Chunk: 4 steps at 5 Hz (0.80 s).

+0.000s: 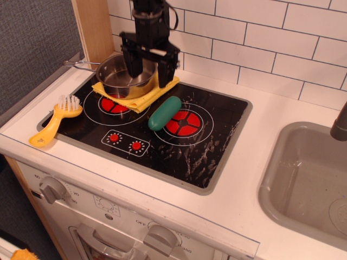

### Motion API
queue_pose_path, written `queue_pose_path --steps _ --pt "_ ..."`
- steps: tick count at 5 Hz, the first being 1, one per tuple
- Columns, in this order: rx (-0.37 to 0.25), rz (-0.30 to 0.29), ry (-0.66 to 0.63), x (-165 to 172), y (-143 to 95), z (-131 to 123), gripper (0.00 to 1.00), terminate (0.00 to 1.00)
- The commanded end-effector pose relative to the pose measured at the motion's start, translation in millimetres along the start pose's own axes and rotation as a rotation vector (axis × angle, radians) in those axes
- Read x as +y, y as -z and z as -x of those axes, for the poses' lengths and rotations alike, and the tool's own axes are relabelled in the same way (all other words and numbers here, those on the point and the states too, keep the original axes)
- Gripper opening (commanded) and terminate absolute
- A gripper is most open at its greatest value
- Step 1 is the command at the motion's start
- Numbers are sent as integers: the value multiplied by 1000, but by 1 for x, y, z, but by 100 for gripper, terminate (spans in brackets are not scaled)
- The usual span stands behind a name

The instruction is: Move silver pot to front right side of stove top

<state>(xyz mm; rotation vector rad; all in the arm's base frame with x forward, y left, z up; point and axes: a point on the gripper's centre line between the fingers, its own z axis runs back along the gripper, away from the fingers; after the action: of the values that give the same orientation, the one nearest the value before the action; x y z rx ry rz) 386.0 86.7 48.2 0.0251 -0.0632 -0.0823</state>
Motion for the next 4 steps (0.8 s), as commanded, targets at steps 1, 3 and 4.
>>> queue_pose_path --steps 1,3,4 --pt "-46 -30 -9 12 -21 -8 100 0" --pt "-8 -44 -38 21 -8 -8 0 0" --pt "4 -40 -55 24 -3 -7 0 0"
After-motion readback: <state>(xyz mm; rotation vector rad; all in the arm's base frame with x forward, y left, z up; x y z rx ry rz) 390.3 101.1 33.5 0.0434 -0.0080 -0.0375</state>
